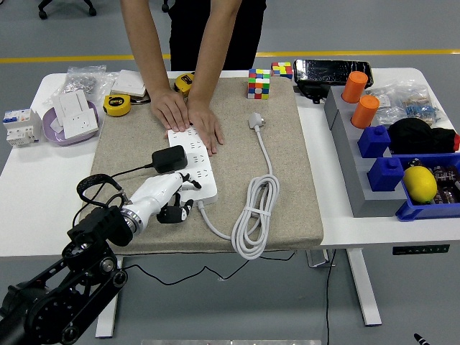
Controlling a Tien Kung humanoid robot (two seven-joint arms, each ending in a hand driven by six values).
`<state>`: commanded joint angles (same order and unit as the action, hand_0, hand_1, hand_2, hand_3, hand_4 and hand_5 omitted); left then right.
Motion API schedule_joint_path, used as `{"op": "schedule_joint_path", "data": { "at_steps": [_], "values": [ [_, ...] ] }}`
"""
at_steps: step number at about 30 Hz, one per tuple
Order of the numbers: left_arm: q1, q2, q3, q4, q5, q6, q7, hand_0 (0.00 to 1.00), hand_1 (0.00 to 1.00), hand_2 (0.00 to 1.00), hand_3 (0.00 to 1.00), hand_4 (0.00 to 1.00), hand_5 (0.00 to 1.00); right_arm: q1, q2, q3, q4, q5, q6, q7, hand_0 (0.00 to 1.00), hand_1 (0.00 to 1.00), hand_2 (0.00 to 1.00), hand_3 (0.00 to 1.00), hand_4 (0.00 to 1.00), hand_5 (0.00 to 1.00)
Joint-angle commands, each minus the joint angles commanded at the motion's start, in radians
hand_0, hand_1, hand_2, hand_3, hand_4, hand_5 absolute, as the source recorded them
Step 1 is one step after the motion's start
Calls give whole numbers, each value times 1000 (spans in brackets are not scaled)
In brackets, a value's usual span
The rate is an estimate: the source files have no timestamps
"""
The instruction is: Pick up the plug,place it near the board,insert it into the board,press the button
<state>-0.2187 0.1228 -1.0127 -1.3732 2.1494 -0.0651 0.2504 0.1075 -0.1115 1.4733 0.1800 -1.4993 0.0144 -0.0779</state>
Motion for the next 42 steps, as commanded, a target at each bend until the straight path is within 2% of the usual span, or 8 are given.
{"op": "schedule_joint_path", "data": {
  "at_steps": [28,42],
  "values": [
    [4,-13,-15,24,29,9,-1,164,27,151,710,483,2,0,0,0,0,-1,0,1,826,755,748,779,998,959],
    [10,-7,-3,31,46,1,5,165,22,151,706,483,2,-3,-1,-2,0,-2,1,1,826,755,748,779,998,960]
  ]
}}
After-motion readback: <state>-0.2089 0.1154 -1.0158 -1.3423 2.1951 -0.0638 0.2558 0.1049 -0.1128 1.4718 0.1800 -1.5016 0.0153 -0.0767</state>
